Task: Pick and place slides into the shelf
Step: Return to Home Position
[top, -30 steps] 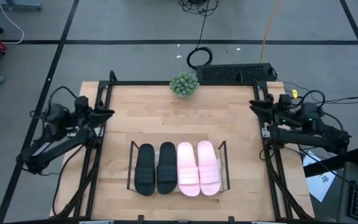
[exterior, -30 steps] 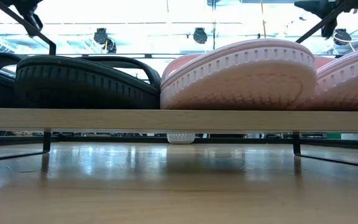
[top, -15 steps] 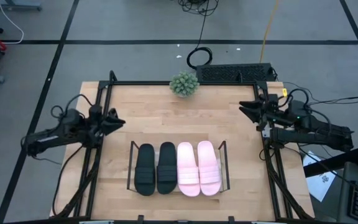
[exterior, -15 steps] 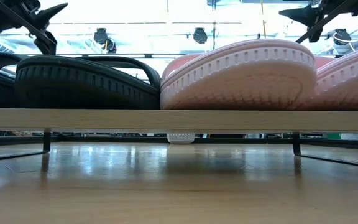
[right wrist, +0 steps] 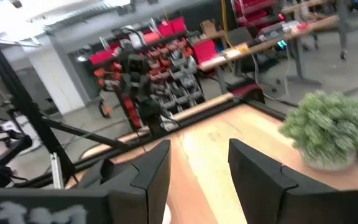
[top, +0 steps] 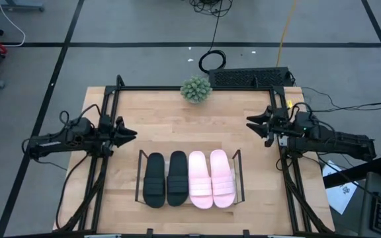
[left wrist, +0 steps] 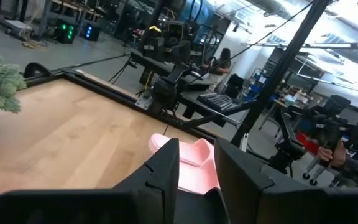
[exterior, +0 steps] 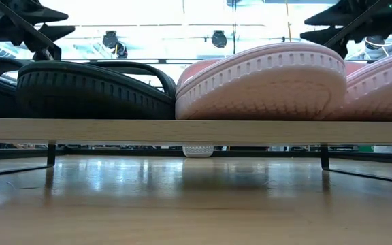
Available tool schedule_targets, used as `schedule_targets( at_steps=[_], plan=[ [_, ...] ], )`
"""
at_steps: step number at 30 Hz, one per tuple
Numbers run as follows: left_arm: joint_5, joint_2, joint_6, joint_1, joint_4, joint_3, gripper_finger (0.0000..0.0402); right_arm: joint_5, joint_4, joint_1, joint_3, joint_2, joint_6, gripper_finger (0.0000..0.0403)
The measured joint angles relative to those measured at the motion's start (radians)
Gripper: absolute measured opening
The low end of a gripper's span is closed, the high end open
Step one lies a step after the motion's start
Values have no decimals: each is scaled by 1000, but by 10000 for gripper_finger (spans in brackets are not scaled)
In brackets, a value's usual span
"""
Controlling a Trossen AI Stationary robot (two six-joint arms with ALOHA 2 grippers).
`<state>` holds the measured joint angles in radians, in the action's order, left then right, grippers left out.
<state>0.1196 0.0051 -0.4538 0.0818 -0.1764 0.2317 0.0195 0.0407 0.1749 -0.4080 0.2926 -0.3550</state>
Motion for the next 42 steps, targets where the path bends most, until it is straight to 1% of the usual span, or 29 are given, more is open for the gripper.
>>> schedule_targets(
  at_steps=[3, 5, 9, 14, 19, 22, 26, 29, 31, 34, 38, 42],
  plan=[
    [4, 0, 9, 0, -23, 0, 104, -33, -104, 0, 61, -8, 23, 153],
    [4, 0, 16, 0, -44, 0, 104, -48, -115, 0, 91, -23, 24, 153],
    [9, 0, 31, 0, -60, 0, 104, -41, -104, 0, 140, -67, 4, 153],
    [10, 0, 44, 0, -174, 47, 104, -15, 6, 0, 142, -149, 3, 153],
    [-28, 0, 110, 1, -212, 106, 104, -14, 114, 0, 143, -238, -5, 153],
    [-38, 0, 107, 0, -221, 96, 104, -13, 123, 0, 142, -266, 18, 153],
    [-38, 0, 90, 0, -205, 37, 104, -12, 186, 0, 142, -271, 23, 153],
    [-39, 0, 106, 0, -159, 14, 104, 5, 201, 0, 142, -271, 27, 153],
    [-38, 0, 118, -1, -165, 8, 104, 14, 208, 0, 143, -271, 35, 153],
    [-39, 0, 123, -12, -160, -11, 104, 14, 179, 0, 166, -271, 48, 153],
    [-42, 0, 125, -26, -122, -38, 104, 12, 56, 0, 250, -271, 54, 153],
    [-55, 0, 143, -32, -114, -39, 104, 9, 1, 0, 313, -271, 29, 153]
  ],
)
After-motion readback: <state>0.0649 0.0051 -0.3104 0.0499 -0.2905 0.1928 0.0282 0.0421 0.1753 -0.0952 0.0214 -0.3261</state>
